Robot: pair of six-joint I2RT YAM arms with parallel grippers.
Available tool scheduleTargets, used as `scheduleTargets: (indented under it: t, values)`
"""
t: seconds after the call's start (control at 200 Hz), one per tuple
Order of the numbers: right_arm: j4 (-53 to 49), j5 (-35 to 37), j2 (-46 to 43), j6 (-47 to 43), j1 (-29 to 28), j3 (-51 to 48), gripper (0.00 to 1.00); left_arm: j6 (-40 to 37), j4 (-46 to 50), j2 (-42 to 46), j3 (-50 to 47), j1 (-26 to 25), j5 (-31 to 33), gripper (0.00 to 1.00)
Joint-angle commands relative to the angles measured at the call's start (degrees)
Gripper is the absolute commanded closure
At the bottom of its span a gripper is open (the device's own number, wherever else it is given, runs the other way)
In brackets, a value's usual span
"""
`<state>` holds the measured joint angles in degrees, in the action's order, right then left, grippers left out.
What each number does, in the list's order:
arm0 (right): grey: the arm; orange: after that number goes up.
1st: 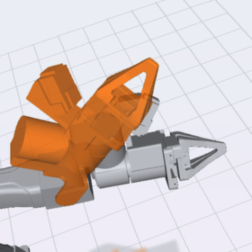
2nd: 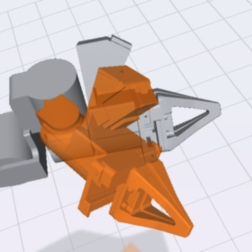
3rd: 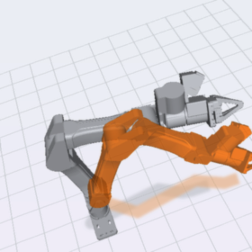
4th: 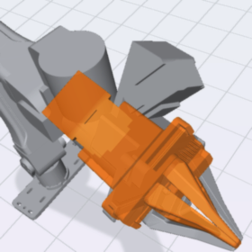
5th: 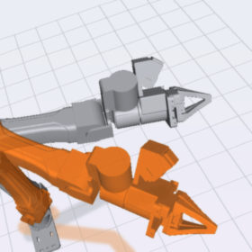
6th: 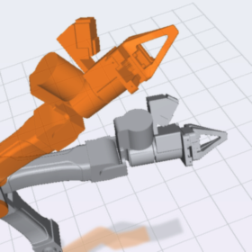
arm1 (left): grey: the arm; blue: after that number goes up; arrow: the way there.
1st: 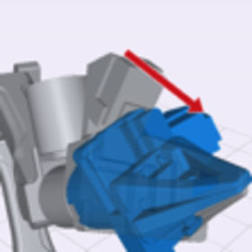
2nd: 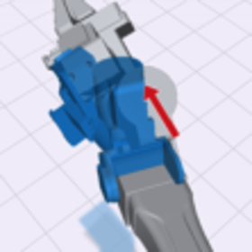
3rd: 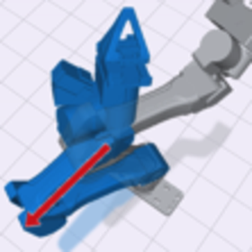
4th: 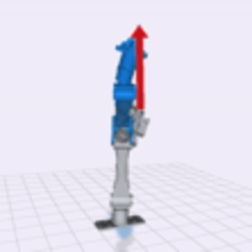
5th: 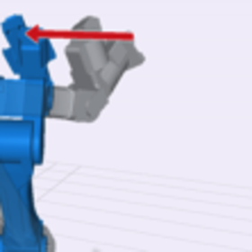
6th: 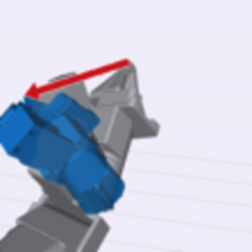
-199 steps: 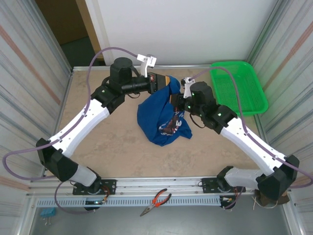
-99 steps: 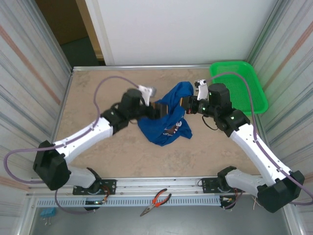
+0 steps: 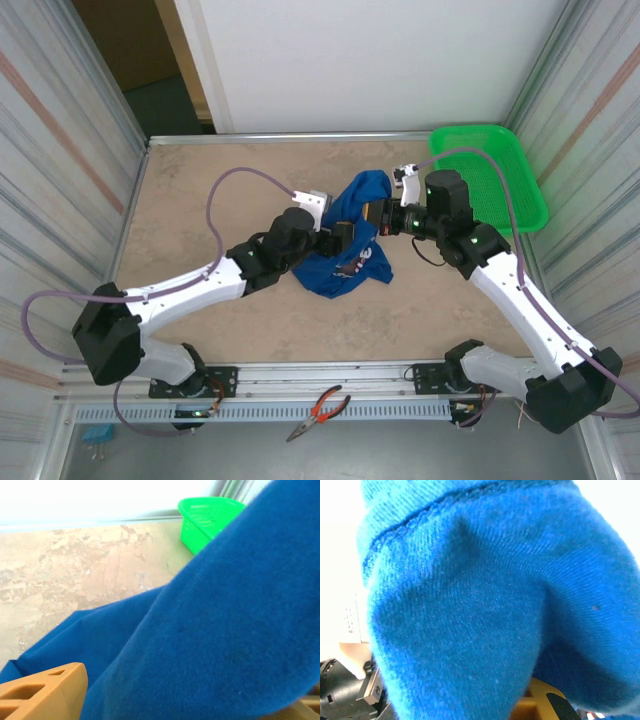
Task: Fold the inside-out t-shirt
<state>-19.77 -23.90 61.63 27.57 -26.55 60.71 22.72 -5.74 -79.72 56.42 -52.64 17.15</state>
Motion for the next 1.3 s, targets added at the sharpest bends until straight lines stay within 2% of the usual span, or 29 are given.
scheduleTargets:
  t: [0.0,0.08,0.21,0.276,0.346,0.416,0.451,0.501,0.566,0.646,0.761,0.852,0.927,0.942,1.012,1.047,1.142,1.297]
  values:
    - [-0.2,-1.0,-1.9,0.3,0.0,-0.5,1.00,0.6,-0.6,-1.3,3.0,1.1,3.1,0.23]
    - [0.3,-1.6,-2.0,0.7,0.0,-0.2,1.00,-0.5,-0.3,-3.0,3.8,1.4,1.4,0.23]
    - [1.2,-1.5,-1.5,1.1,0.2,0.5,1.00,-1.2,-1.8,-6.8,3.4,2.6,-7.2,0.22]
    - [1.9,-1.7,-1.1,1.4,0.6,0.8,1.00,-1.3,-2.8,-8.3,2.2,2.8,-8.9,0.21]
    - [2.7,-2.2,-0.7,1.8,1.7,0.8,1.00,-1.3,-5.0,-9.5,0.6,4.0,-13.6,0.23]
    - [3.4,-2.9,-0.4,2.3,3.1,0.6,1.00,0.2,-8.4,-9.8,-0.9,6.3,-21.6,0.40]
    - [3.8,-3.5,-0.2,2.6,4.2,0.4,1.00,0.9,-10.6,-9.5,-1.6,7.6,-25.8,0.53]
    - [4.6,-4.6,0.2,3.2,5.7,-0.3,1.00,2.5,-13.8,-8.5,-2.5,9.8,-31.9,0.77]
    - [6.0,-5.6,0.6,4.0,7.6,-1.9,1.00,4.4,-16.8,-6.0,-3.1,12.5,-38.7,1.00]
    - [8.3,-5.9,2.0,4.8,9.6,-4.2,1.00,6.8,-19.1,-2.9,-2.8,15.5,-47.2,1.00]
    - [13.5,-4.4,6.6,6.3,11.0,-6.6,1.00,12.6,-22.9,-1.6,-0.2,19.6,-63.2,1.00]
    - [16.7,-2.3,13.1,7.3,10.9,-6.3,1.00,17.8,-27.3,-2.1,2.0,21.0,-72.3,1.00]
    - [18.4,-1.8,19.6,8.3,10.7,-4.4,1.00,21.3,-30.0,-3.3,3.8,21.1,-77.5,1.00]
    - [18.6,-1.9,21.0,8.4,10.7,-3.7,0.96,22.0,-30.5,-3.6,4.2,21.1,-78.4,1.00]
    - [16.8,-1.8,26.3,8.4,10.4,-0.2,0.63,25.1,-33.7,-4.4,5.0,21.0,-80.9,1.00]
    - [14.8,-1.9,28.1,8.0,10.3,1.6,0.53,26.8,-35.8,-4.8,5.1,21.1,-81.9,1.00]
    - [11.7,-1.6,26.7,6.3,10.1,1.7,0.48,28.5,-37.2,-5.1,5.4,21.2,-83.1,1.00]
    - [6.5,0.8,13.3,3.4,10.4,-3.5,0.43,27.9,-37.2,-5.2,4.8,22.0,-83.2,1.00]
